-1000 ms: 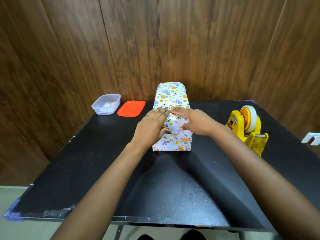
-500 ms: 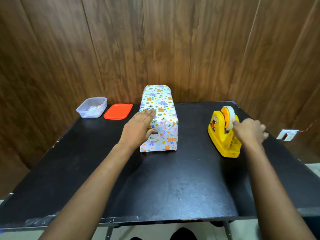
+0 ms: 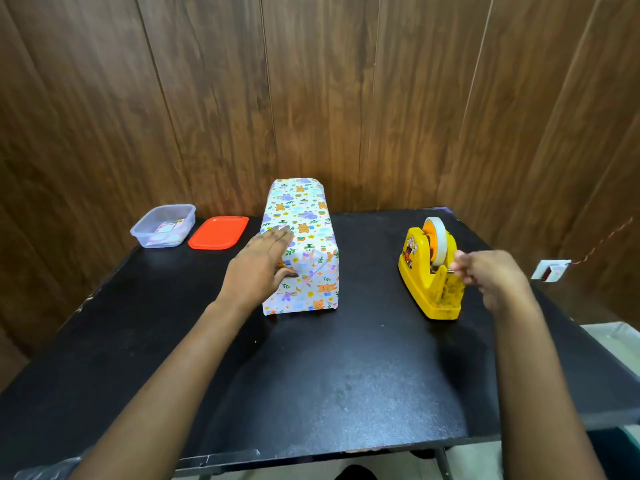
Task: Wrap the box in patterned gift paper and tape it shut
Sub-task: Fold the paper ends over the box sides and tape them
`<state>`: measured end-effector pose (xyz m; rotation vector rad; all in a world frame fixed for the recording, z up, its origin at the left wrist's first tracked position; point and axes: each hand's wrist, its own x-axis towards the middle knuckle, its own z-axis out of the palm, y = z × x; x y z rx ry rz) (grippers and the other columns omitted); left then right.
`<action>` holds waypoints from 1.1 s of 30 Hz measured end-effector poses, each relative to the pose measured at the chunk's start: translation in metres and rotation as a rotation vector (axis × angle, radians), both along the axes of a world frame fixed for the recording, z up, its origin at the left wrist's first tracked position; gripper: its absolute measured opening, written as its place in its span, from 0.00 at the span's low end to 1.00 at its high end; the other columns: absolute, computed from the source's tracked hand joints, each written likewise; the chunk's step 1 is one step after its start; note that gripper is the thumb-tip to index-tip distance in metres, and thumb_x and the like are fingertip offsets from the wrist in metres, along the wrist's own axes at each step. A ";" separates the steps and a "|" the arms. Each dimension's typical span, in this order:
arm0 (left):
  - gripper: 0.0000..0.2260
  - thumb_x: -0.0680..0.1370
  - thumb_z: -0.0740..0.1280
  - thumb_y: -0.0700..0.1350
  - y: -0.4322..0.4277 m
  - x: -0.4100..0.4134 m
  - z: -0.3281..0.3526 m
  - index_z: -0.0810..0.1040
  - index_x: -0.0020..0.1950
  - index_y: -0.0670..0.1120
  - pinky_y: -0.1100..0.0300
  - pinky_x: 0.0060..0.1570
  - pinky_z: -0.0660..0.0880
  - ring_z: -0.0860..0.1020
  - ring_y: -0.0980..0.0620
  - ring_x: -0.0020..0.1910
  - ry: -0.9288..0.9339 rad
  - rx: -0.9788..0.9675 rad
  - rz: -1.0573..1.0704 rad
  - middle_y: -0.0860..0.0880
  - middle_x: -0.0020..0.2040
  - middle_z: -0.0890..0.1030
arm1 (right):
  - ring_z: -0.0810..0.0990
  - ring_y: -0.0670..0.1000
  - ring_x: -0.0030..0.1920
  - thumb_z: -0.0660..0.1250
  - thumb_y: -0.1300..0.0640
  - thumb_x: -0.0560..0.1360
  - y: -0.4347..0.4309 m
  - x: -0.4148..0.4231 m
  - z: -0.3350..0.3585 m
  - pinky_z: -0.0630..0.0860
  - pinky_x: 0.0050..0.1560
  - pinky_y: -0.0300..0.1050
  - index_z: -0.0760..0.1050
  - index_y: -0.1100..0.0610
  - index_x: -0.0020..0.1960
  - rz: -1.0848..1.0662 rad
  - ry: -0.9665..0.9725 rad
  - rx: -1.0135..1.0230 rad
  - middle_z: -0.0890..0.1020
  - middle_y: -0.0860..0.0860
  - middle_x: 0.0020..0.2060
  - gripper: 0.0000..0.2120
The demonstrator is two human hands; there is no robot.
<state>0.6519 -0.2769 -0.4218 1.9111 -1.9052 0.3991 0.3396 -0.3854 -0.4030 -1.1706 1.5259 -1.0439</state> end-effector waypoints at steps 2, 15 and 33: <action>0.31 0.76 0.67 0.53 0.000 0.000 0.000 0.60 0.75 0.47 0.61 0.71 0.54 0.57 0.53 0.75 -0.001 -0.005 -0.003 0.51 0.75 0.61 | 0.69 0.47 0.31 0.60 0.61 0.80 0.008 -0.005 -0.016 0.65 0.33 0.38 0.75 0.63 0.39 0.007 -0.040 0.022 0.74 0.52 0.32 0.12; 0.30 0.74 0.69 0.51 -0.005 0.003 -0.007 0.65 0.73 0.46 0.55 0.69 0.62 0.62 0.50 0.73 0.022 -0.033 -0.005 0.50 0.74 0.65 | 0.75 0.45 0.25 0.62 0.50 0.78 0.028 0.000 -0.055 0.68 0.29 0.37 0.73 0.57 0.36 -0.032 -0.540 -0.037 0.77 0.46 0.21 0.16; 0.30 0.76 0.66 0.53 0.001 -0.003 -0.001 0.61 0.75 0.48 0.61 0.69 0.58 0.58 0.54 0.74 0.000 -0.007 -0.001 0.53 0.75 0.61 | 0.67 0.42 0.19 0.56 0.58 0.81 0.048 0.034 -0.070 0.71 0.23 0.33 0.67 0.58 0.36 -0.312 -0.975 0.068 0.69 0.50 0.28 0.15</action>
